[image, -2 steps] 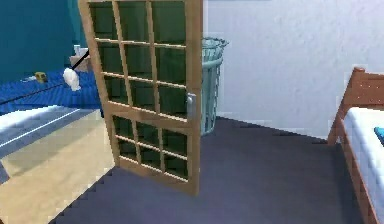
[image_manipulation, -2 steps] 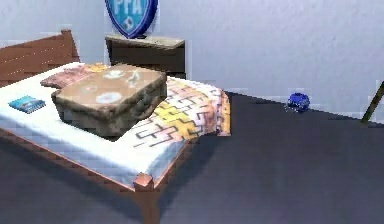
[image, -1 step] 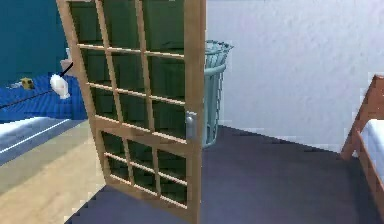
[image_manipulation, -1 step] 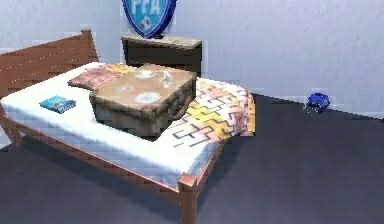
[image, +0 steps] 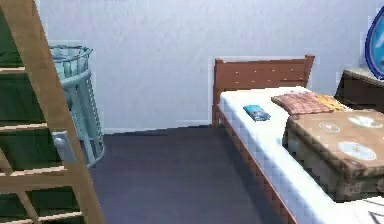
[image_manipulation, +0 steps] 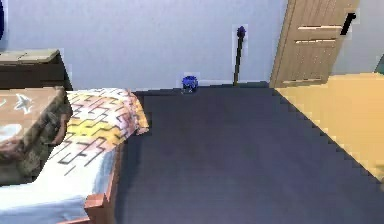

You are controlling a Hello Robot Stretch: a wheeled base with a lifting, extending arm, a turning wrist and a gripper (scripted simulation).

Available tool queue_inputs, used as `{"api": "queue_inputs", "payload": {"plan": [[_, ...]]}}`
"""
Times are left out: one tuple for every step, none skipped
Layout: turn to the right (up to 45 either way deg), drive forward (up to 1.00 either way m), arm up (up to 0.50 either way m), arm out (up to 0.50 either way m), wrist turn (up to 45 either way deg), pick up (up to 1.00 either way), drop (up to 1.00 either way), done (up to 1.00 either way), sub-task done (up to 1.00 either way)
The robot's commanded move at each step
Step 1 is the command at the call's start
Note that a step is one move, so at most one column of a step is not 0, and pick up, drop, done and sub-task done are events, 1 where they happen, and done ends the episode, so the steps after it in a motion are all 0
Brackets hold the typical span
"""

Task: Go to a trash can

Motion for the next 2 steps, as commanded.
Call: {"api": "queue_inputs", "payload": {"plan": [[0.0, 0.75, 0.0, 0.0, 0.0, 0.0, 0.0, 0.0, 0.0], [-6.0, 0.0, 0.0, 0.0, 0.0, 0.0, 0.0, 0.0, 0.0]]}}
